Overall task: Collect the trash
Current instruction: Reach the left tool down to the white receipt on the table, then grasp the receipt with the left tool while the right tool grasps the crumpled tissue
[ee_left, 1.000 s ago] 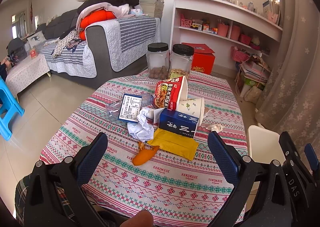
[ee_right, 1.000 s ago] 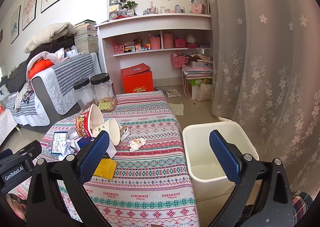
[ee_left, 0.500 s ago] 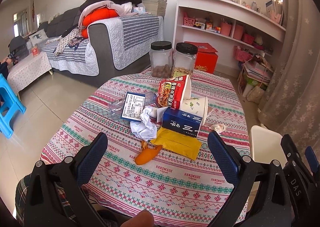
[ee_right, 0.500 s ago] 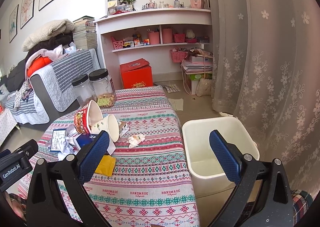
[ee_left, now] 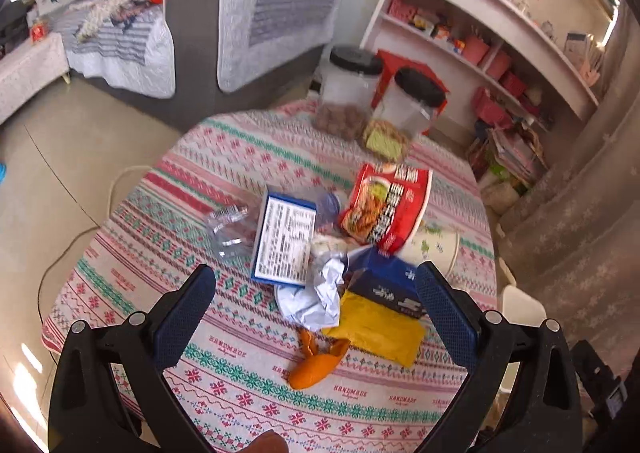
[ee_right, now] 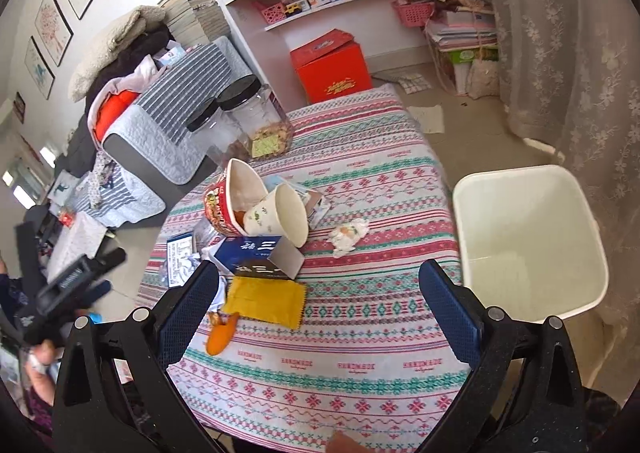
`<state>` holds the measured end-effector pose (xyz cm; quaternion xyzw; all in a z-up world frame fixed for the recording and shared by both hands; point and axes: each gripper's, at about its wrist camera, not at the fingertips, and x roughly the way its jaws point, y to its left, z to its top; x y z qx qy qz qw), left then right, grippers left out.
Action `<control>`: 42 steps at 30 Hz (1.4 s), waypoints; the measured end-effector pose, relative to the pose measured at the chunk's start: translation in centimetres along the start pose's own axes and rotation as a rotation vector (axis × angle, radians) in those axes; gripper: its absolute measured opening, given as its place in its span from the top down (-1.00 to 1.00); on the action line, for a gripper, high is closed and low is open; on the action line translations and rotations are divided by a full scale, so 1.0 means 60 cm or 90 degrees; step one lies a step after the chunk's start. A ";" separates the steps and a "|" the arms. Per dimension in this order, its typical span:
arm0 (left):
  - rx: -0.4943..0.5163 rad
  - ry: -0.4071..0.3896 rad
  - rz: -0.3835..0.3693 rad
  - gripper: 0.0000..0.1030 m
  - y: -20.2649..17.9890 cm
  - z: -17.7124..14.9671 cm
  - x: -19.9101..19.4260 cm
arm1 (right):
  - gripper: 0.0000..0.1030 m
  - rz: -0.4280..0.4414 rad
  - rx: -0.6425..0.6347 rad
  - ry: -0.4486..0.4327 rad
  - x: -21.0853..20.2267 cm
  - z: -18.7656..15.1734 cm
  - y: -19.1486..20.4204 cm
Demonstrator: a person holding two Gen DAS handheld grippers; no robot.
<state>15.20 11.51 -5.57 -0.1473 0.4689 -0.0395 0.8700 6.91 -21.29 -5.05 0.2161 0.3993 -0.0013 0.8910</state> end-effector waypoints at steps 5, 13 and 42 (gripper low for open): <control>-0.066 0.077 0.065 -0.88 0.042 0.007 0.097 | -0.87 0.079 0.056 0.132 0.093 0.000 -0.028; -0.147 0.103 0.061 -0.88 0.087 0.049 0.174 | -0.87 0.075 0.091 0.170 0.154 -0.009 -0.050; -0.121 0.148 -0.049 0.60 0.162 0.045 0.120 | -0.87 0.085 -0.265 0.161 0.207 -0.083 0.159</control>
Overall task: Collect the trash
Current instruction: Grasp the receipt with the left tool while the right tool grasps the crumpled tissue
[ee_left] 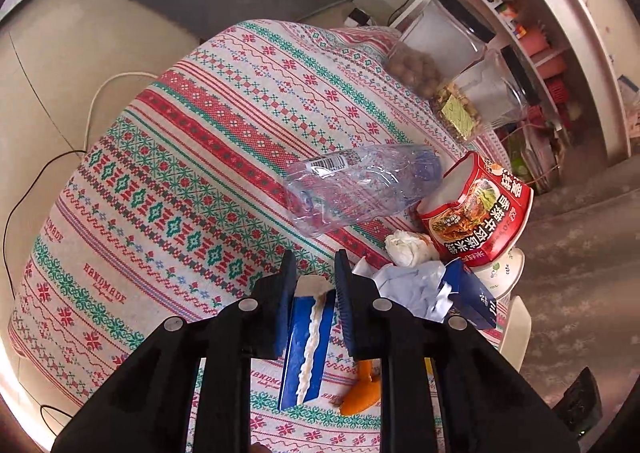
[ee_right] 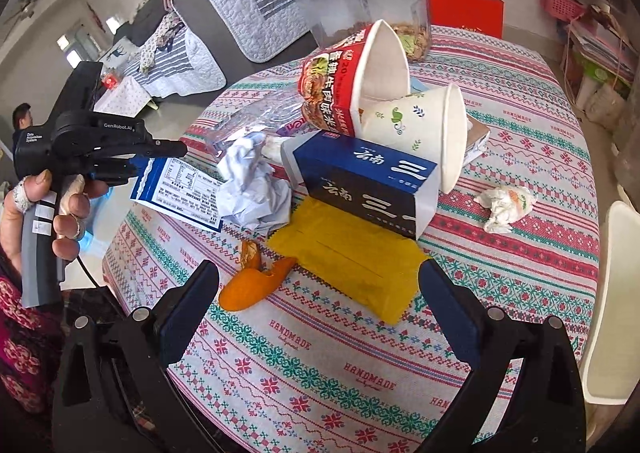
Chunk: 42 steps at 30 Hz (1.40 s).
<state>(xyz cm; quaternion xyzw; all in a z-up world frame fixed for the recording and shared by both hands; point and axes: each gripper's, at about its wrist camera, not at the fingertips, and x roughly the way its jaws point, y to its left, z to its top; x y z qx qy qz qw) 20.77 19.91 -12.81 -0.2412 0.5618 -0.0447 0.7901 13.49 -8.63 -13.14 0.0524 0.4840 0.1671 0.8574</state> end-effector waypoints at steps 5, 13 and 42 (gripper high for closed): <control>-0.030 0.059 -0.002 0.31 0.027 -0.007 0.030 | -0.87 -0.004 -0.015 0.005 0.008 0.003 0.018; -0.091 0.156 -0.022 -0.17 0.051 -0.026 0.067 | -0.87 0.000 -0.018 0.010 0.007 -0.001 0.024; 0.013 -0.022 -0.080 0.69 0.036 -0.043 -0.079 | -0.28 -0.083 -0.125 -0.017 0.100 0.075 0.125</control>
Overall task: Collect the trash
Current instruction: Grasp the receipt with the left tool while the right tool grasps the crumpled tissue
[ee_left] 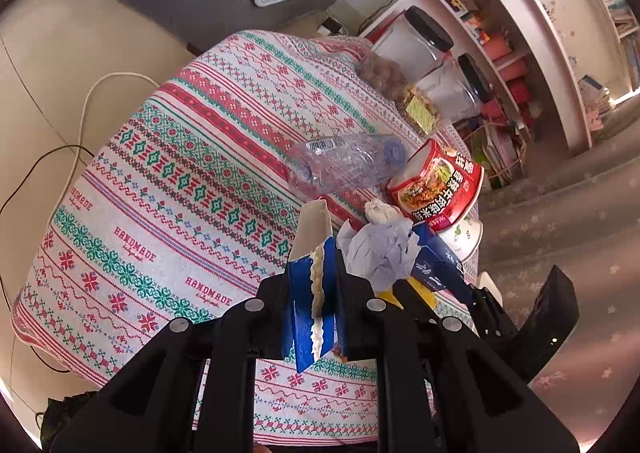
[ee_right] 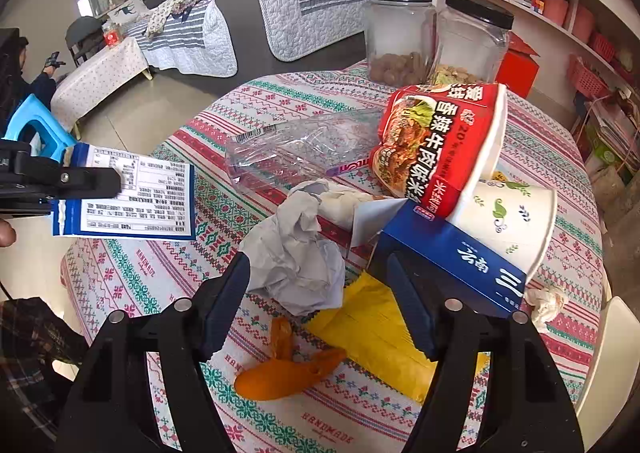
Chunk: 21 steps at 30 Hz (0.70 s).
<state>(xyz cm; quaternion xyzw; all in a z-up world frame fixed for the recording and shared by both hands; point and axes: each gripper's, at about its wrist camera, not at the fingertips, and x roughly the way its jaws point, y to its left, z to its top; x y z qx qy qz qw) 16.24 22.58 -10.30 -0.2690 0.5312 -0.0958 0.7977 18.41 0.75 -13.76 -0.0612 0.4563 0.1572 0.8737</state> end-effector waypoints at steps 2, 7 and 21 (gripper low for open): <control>0.001 -0.003 -0.001 0.69 -0.002 0.006 0.001 | -0.14 -0.001 -0.007 0.006 0.013 0.006 0.006; 0.017 -0.014 0.000 0.69 -0.009 0.005 -0.004 | 0.64 -0.006 -0.025 0.025 0.035 0.015 0.012; 0.037 -0.033 0.023 0.69 -0.030 -0.001 -0.006 | 0.79 -0.022 0.017 -0.016 -0.019 0.009 -0.016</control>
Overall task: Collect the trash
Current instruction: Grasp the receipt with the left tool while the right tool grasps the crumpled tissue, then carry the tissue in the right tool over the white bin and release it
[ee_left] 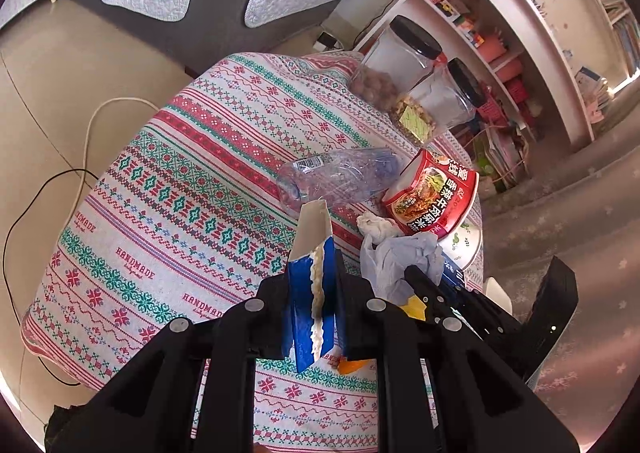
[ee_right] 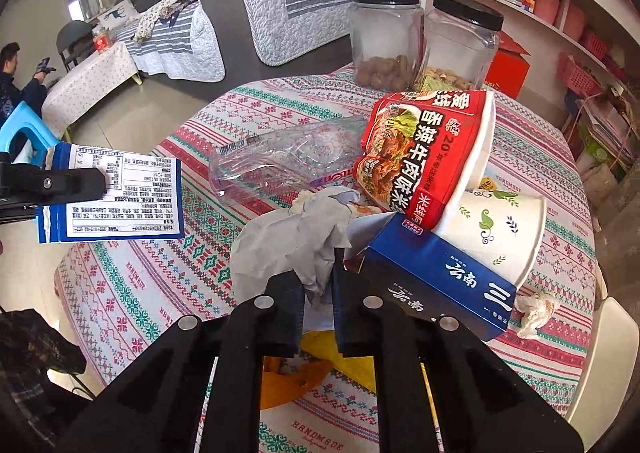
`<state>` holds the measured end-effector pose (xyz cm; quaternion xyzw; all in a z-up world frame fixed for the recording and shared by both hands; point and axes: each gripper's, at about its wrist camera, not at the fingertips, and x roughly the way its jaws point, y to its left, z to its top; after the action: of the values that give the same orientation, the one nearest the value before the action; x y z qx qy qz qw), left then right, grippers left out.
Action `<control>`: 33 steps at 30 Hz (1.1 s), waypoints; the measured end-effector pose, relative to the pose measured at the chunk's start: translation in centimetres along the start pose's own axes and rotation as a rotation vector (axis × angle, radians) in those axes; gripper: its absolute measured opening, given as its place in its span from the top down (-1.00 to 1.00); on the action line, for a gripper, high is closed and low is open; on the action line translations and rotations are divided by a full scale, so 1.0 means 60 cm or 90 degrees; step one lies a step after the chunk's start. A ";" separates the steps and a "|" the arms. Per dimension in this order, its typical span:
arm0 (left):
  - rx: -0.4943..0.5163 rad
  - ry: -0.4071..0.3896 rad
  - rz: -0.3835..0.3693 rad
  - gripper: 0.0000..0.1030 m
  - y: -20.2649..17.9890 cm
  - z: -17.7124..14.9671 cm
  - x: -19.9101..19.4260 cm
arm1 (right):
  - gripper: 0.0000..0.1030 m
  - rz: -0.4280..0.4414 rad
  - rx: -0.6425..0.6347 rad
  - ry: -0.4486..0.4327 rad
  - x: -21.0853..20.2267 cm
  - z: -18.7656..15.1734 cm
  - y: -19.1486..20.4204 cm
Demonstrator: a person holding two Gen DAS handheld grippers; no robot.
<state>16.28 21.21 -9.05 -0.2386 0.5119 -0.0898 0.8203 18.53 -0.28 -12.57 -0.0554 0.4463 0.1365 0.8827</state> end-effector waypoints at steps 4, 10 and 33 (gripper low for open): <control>0.006 -0.006 -0.002 0.69 -0.015 -0.002 -0.002 | 0.79 -0.011 0.006 -0.027 -0.032 -0.002 -0.011; 0.022 -0.018 -0.017 0.69 -0.054 -0.002 -0.005 | 0.79 -0.055 0.027 -0.066 -0.077 -0.003 -0.041; 0.154 -0.050 -0.141 0.69 -0.307 -0.041 0.034 | 0.78 -0.330 0.258 -0.204 -0.287 -0.073 -0.329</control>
<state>16.87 3.63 -2.65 -0.1967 0.4352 -0.2313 0.8476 11.18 -23.39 -1.83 0.0317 0.2918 -0.1758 0.9396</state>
